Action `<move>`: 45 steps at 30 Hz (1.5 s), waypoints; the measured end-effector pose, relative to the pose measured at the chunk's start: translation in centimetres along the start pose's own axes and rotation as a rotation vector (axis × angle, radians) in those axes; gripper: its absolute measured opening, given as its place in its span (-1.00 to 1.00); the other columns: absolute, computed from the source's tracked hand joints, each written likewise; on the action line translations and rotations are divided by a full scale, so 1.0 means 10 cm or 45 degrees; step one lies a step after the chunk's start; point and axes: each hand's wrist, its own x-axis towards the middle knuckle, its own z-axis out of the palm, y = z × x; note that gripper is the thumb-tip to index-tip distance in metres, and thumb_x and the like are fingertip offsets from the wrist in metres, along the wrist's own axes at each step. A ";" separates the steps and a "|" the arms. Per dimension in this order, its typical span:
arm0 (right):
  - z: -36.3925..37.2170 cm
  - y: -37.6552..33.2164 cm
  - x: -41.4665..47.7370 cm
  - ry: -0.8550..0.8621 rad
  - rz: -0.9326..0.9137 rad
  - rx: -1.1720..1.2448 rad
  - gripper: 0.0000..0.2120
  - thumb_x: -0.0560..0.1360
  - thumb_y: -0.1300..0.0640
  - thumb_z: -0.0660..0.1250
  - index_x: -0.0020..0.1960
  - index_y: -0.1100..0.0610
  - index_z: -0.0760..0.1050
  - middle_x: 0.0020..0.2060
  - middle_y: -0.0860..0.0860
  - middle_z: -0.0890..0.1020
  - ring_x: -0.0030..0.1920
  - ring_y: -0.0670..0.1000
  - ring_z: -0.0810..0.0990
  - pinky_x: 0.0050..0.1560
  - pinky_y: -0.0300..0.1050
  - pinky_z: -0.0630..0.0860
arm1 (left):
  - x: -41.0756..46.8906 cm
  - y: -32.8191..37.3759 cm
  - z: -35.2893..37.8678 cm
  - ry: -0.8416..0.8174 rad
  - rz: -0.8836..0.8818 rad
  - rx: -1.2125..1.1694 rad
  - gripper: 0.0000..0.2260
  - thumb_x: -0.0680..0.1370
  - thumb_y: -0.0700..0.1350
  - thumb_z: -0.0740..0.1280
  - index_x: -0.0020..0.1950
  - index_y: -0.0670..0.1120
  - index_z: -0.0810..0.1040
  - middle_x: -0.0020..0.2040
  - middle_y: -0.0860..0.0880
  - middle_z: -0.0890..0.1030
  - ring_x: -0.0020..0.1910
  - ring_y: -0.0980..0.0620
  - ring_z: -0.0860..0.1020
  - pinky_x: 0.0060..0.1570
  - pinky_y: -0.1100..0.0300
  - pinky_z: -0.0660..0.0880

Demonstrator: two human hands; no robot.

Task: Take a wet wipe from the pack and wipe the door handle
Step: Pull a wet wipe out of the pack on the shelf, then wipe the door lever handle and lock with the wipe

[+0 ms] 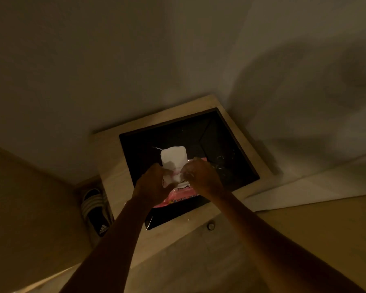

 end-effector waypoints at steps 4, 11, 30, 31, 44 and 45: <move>-0.09 -0.02 -0.05 0.084 0.141 0.256 -0.69 0.62 0.16 0.21 -0.19 0.27 0.61 -0.30 0.15 0.64 -0.31 0.05 0.61 -0.28 -0.10 0.52 | 0.01 0.04 -0.01 -0.032 -0.017 0.051 -0.59 0.46 0.06 0.43 0.27 -0.01 0.51 0.20 -0.07 0.47 0.14 -0.01 0.50 0.04 0.22 0.45; -0.47 0.08 -0.19 0.228 0.257 0.461 -0.89 0.56 0.16 0.34 -0.10 0.16 0.59 -0.27 0.01 0.64 -0.23 -0.05 0.65 -0.19 -0.19 0.58 | -0.02 0.09 0.01 -0.072 -0.045 0.132 -0.56 0.49 0.02 0.40 0.34 0.01 0.44 0.25 -0.09 0.43 0.18 -0.03 0.49 0.11 0.19 0.46; -4.12 -2.21 -2.71 0.377 0.283 0.427 -0.87 0.49 0.27 0.40 0.01 0.14 0.66 -0.11 0.00 0.68 -0.11 -0.06 0.68 -0.22 -0.12 0.65 | -2.19 3.03 -2.60 -0.349 0.243 -0.654 -0.54 0.53 -0.15 0.39 0.42 -0.09 0.41 0.30 -0.08 0.50 0.21 0.05 0.52 -0.06 0.33 0.51; -4.24 -2.25 -2.85 0.386 0.285 0.424 -0.87 0.49 0.27 0.40 0.00 0.13 0.66 -0.12 0.00 0.69 -0.14 -0.08 0.69 -0.25 -0.12 0.65 | -2.28 3.22 -2.64 -0.406 0.291 -0.685 -0.54 0.53 -0.20 0.39 0.42 -0.12 0.41 0.28 -0.07 0.51 0.17 0.14 0.52 -0.05 0.36 0.50; -4.75 -2.14 -5.08 0.754 0.551 0.465 -0.75 0.47 0.34 0.38 0.07 0.07 0.61 0.02 0.02 0.68 0.03 -0.06 0.67 0.02 -0.14 0.63 | -3.31 4.76 -2.14 -0.564 0.505 -0.610 -0.84 0.49 -0.19 0.43 0.02 -0.24 0.60 -0.17 -0.06 0.57 -0.12 -0.03 0.55 -0.02 0.11 0.52; -4.76 -2.12 -5.29 0.790 0.592 0.460 -0.77 0.47 0.33 0.39 0.06 0.08 0.62 0.02 0.02 0.69 0.03 -0.05 0.67 0.03 -0.13 0.64 | -3.38 4.84 -2.06 -0.589 0.520 -0.608 -0.87 0.49 -0.21 0.43 0.01 -0.21 0.59 -0.16 -0.07 0.59 -0.10 -0.06 0.57 0.06 0.02 0.54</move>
